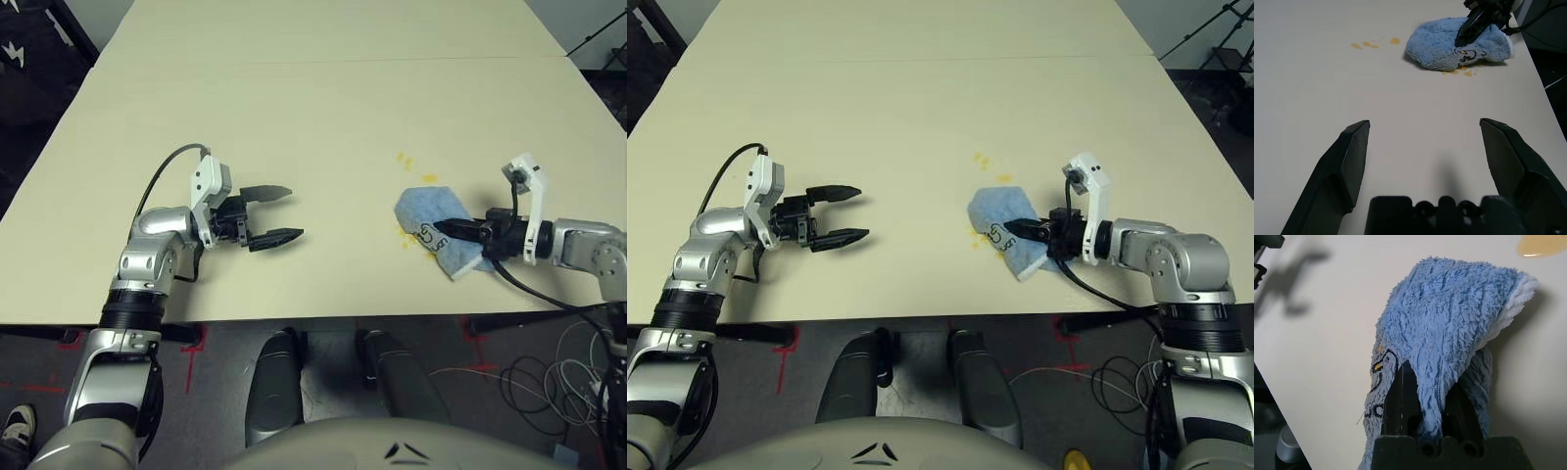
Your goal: Wipe the water off the table with a rag.
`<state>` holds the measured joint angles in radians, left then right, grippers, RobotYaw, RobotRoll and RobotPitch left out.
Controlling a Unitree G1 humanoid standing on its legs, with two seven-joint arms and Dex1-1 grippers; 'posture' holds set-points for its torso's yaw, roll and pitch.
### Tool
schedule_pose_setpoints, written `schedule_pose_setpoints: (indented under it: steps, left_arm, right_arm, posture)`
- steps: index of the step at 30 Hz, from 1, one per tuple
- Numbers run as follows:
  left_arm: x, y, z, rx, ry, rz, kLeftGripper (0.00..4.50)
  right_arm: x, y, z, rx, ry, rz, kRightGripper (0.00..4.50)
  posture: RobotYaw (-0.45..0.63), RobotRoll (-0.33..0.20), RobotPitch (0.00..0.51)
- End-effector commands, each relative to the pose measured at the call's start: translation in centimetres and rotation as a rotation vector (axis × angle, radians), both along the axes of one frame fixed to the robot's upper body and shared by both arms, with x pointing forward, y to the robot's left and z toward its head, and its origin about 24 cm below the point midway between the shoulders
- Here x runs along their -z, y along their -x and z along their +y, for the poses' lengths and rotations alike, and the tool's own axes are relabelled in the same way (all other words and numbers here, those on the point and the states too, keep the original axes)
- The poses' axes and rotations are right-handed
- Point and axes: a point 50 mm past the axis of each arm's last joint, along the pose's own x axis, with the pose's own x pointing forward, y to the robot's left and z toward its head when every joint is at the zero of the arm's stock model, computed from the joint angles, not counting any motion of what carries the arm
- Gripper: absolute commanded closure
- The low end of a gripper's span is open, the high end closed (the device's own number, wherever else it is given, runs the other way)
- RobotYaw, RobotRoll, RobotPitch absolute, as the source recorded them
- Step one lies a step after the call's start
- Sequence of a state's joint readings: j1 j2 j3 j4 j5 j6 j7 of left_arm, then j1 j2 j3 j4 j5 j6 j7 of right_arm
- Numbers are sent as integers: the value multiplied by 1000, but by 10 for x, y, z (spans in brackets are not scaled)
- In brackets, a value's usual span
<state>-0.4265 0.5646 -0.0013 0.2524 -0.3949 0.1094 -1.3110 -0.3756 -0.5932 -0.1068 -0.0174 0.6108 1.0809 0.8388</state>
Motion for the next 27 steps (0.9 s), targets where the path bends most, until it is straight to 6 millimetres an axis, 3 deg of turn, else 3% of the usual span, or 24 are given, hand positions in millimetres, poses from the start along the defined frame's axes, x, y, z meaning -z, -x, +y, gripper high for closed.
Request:
schedule_pose_setpoints:
  steps: [1,7,13,16,27]
  left_arm:
    - [2,2,-2,11,-12,8,0]
    - [3,3,-3,10,-10,9,0]
    - [4,5,-3,7,-9,11,0]
    - [4,5,-4,6,-7,12,0]
    - [7,3,-5,14,-8,18,0]
  right_arm:
    - [11,3,32,-102,-23,52,4375]
    - [15,2,71,-192,-60,60,4375]
    - [15,2,85,-228,-63,60,4375]
    - [13,3,73,-220,-37,60,4375]
    - [-3,18,-6,-128,102,68,4376]
  posture:
    - [94,0,214]
    - [105,0,217]
    - [107,0,219]
    - [104,0,220]
    - [75,0,223]
